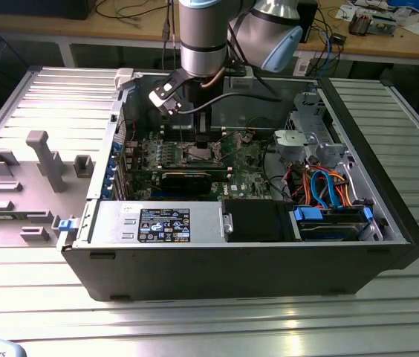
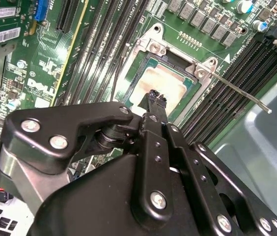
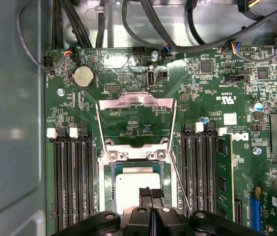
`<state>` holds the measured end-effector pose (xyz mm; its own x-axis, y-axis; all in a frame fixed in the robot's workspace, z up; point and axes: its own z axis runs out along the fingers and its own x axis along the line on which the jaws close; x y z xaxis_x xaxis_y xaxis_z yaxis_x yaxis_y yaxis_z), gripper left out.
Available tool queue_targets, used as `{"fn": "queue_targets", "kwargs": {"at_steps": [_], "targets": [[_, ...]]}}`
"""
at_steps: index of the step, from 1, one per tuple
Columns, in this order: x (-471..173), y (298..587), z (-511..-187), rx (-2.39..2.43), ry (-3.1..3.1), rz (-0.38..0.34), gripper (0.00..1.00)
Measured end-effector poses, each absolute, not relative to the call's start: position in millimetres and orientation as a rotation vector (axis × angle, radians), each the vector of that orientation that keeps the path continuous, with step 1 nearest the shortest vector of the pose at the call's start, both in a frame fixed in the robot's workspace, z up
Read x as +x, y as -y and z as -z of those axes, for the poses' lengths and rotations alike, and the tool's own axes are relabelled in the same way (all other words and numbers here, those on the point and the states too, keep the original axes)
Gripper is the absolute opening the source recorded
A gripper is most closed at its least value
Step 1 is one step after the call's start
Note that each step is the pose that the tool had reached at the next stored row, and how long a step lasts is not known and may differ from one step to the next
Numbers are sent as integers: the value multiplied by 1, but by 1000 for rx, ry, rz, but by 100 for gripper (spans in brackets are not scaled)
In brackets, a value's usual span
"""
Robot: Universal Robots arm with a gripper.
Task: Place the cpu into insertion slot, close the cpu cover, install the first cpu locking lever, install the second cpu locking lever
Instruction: 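Close the cpu cover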
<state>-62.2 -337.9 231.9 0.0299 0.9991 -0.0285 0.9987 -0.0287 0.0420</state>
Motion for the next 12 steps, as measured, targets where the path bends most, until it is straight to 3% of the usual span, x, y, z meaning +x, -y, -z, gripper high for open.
{"fn": "queue_targets", "kwargs": {"at_steps": [12], "targets": [[-62,338,-241,2205,-2142,12,11]]}}
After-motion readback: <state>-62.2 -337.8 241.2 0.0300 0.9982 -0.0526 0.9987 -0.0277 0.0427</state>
